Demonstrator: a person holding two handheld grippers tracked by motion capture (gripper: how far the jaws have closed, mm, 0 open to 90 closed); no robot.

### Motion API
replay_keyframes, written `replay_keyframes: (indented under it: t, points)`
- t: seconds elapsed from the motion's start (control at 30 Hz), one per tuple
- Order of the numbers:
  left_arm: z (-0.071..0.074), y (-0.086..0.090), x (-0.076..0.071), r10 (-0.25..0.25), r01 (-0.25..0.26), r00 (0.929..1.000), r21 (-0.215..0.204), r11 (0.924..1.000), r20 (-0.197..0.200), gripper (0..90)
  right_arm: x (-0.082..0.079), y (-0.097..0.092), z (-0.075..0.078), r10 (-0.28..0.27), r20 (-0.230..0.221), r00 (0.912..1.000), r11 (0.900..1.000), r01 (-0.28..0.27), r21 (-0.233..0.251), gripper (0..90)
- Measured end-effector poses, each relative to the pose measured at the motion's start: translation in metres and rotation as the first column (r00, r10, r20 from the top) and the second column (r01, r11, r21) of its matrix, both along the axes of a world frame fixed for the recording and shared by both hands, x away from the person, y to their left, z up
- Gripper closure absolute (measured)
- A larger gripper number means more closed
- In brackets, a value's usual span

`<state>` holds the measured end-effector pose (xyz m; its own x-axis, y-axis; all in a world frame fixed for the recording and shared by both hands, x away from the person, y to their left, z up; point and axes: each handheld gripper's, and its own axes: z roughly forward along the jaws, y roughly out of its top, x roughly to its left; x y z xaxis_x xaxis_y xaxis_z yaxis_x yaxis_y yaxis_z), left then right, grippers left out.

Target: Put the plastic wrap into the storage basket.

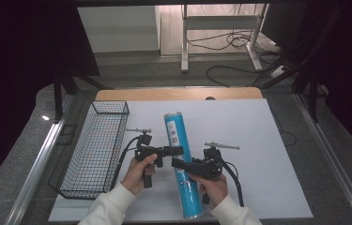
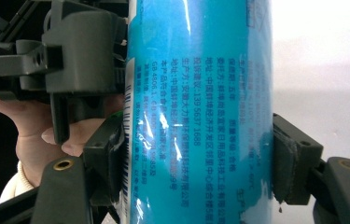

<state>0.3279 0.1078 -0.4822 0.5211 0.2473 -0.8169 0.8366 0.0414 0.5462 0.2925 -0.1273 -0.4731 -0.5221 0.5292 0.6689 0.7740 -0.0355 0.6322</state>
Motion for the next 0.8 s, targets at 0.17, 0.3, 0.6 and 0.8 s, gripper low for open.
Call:
replay_keyframes:
  t: [0.17, 0.3, 0.6, 0.8]
  points:
    - [-0.0020, -0.0035, 0.0022, -0.028, 0.028, 0.9996, -0.007, 0.9996, -0.010, 19.6, -0.0016, 0.0055, -0.0008, 0.020, 0.003, 0.9998, 0.9998, -0.020, -0.002, 32.3]
    - [-0.0030, -0.0029, 0.0031, -0.028, 0.028, 0.9995, -0.003, 0.9996, -0.017, 29.1, -0.0023, 0.0079, 0.0002, 0.029, 0.010, 0.9995, 0.9996, -0.029, -0.003, 32.3]
    - [-0.0016, -0.0019, 0.0033, -0.043, 0.043, 0.9990, 0.022, 0.9988, -0.012, 31.2, -0.0006, 0.0088, -0.0053, 0.043, -0.015, 0.9990, 0.9988, -0.043, 0.022, 31.5]
    - [0.0039, 0.0031, 0.0034, -0.050, 0.050, 0.9987, 0.021, 0.9985, -0.002, 31.7, -0.0022, 0.0100, 0.0022, 0.056, 0.020, 0.9982, 0.9976, -0.057, 0.039, 12.0]
